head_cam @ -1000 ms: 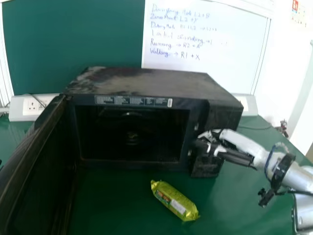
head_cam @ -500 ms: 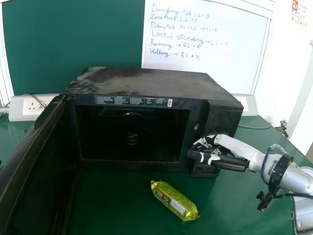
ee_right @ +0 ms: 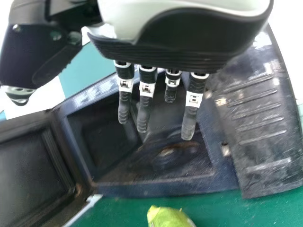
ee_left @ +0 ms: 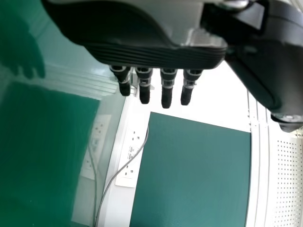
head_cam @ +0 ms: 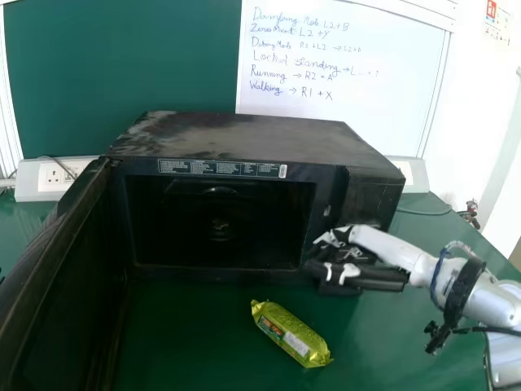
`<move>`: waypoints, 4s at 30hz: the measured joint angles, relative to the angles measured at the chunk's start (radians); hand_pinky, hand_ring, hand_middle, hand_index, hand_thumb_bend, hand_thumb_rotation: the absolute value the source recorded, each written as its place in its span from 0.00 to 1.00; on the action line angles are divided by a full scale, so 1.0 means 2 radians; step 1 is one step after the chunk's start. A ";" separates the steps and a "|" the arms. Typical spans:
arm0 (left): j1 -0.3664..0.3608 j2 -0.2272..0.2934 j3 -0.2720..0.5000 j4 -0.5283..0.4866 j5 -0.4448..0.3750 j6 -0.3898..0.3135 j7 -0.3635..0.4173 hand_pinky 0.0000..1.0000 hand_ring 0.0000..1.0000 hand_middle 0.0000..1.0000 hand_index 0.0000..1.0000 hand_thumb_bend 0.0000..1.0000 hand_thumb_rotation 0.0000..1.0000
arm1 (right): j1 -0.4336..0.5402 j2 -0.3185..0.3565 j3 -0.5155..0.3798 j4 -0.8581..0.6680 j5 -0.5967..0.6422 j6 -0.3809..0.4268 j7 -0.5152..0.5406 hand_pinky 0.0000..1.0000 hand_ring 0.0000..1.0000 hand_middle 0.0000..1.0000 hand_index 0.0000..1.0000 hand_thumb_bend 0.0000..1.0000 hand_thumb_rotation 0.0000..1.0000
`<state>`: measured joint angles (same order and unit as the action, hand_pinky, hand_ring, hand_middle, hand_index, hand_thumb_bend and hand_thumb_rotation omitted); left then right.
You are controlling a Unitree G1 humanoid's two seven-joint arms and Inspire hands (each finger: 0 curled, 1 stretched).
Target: Put biscuit inside oven
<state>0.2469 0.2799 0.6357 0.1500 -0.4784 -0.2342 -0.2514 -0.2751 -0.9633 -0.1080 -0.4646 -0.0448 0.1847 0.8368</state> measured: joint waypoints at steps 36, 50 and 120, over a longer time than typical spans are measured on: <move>0.004 0.000 0.002 -0.016 -0.004 0.011 0.001 0.83 0.88 0.89 0.94 0.90 0.79 | 0.007 -0.025 0.097 -0.111 -0.220 -0.020 0.023 0.75 0.80 0.82 0.86 1.00 0.44; 0.004 0.002 0.003 -0.016 -0.003 0.015 0.004 0.83 0.88 0.89 0.95 0.91 0.79 | 0.006 -0.029 0.098 -0.103 -0.270 -0.067 0.047 0.73 0.77 0.80 0.80 1.00 0.40; 0.011 0.002 0.009 -0.040 -0.008 0.031 0.000 0.83 0.88 0.89 0.95 0.91 0.77 | 0.045 0.111 0.148 -0.086 -0.573 -0.190 0.007 0.84 0.86 0.89 0.88 1.00 0.48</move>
<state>0.2698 0.2832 0.6543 0.0705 -0.4941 -0.1715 -0.2510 -0.1844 -0.7409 0.1879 -0.6358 -1.1898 -0.1959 0.8502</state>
